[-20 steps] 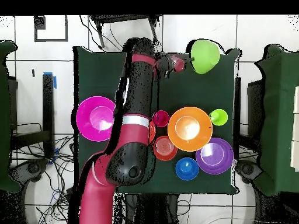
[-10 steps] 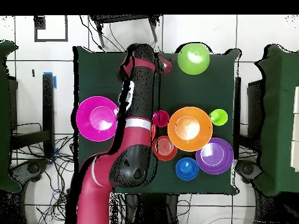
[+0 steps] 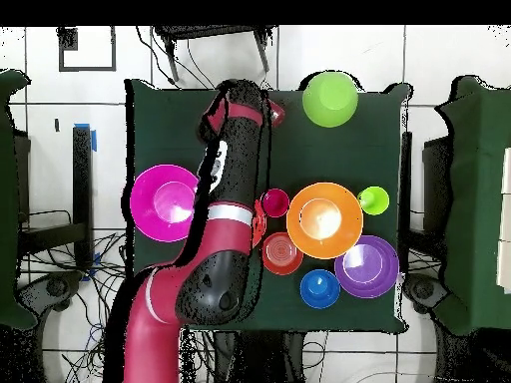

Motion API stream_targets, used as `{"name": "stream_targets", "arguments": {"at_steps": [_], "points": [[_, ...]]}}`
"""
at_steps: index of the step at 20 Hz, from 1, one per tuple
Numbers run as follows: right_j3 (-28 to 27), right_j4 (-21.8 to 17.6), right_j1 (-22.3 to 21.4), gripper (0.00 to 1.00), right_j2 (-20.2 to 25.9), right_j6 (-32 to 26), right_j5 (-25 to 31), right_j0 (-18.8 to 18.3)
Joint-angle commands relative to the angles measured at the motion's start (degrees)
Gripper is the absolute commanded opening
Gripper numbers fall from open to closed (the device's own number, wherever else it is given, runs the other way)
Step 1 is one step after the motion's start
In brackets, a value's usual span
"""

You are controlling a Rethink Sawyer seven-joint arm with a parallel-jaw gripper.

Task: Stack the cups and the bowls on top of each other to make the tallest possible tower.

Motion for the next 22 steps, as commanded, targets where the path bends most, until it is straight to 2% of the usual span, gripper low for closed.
{"name": "stream_targets", "arguments": {"at_steps": [1, 3, 7, 12, 16, 19, 22], "points": [[6.07, 4.34, 0.8, 0.0, 7.42, 16.44, -2.57, 2.4], [7.61, 4.68, -0.1, 0.0, 7.48, 16.56, -2.78, 2.83], [14.81, 5.32, -4.93, 0.0, 8.51, 15.31, -5.53, 4.22], [28.61, 7.85, -17.0, 0.0, 11.67, 8.57, -9.51, 5.72], [36.95, 9.12, -24.58, 0.0, 12.96, 5.97, -12.48, 5.92], [42.1, 9.35, -29.23, 0.0, 13.35, 4.56, -14.83, 5.81], [46.67, 7.33, -31.46, 0.0, 10.23, 6.42, -18.93, 6.16]]}}
